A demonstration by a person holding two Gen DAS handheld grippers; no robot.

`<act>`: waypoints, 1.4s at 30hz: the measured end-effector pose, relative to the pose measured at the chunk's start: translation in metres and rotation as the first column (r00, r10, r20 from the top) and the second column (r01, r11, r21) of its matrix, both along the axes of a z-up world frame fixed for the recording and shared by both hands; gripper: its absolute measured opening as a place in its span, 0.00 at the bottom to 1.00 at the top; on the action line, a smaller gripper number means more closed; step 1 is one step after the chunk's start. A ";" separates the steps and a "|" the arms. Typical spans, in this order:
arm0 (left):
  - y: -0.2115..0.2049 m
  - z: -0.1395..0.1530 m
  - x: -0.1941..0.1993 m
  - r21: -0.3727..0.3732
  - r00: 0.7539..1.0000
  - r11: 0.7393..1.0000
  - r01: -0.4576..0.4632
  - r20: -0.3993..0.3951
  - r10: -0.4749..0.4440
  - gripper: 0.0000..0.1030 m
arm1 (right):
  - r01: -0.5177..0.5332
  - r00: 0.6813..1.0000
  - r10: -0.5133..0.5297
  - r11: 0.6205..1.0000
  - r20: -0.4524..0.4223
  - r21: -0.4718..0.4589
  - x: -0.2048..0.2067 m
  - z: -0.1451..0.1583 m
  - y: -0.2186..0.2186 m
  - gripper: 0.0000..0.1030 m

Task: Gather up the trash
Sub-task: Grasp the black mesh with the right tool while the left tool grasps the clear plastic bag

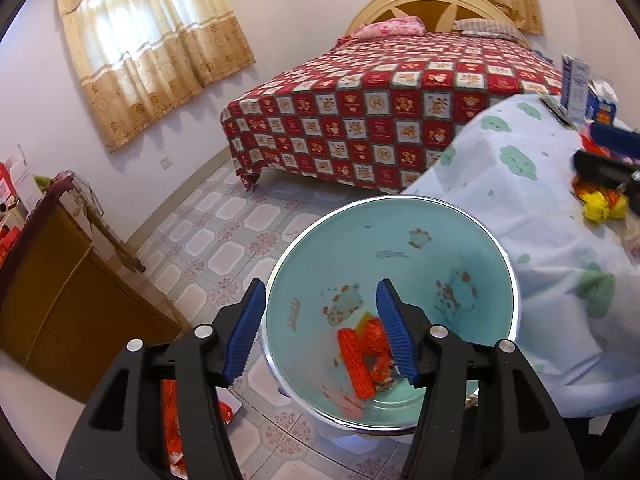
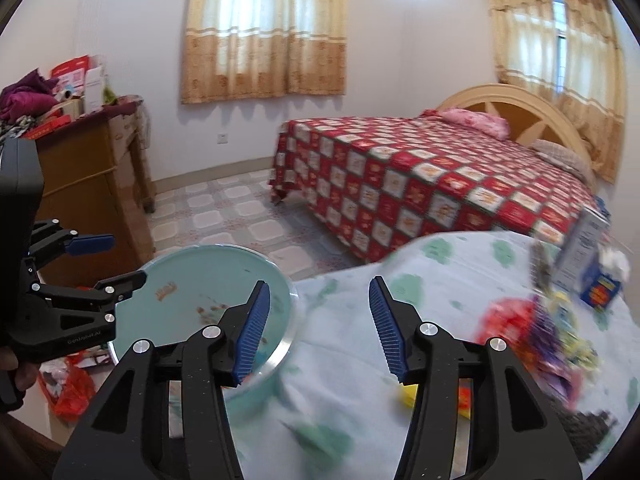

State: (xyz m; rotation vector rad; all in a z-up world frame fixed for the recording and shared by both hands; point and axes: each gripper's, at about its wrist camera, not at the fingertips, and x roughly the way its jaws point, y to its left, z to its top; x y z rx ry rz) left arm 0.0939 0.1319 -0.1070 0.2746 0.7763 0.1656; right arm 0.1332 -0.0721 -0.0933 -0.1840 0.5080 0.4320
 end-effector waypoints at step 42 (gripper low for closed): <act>-0.240 0.002 0.000 -0.005 0.926 0.926 0.377 -0.003 -0.377 0.57 | 0.448 0.893 -0.449 0.875 -0.035 0.184 -0.090 -0.003 -0.263 0.15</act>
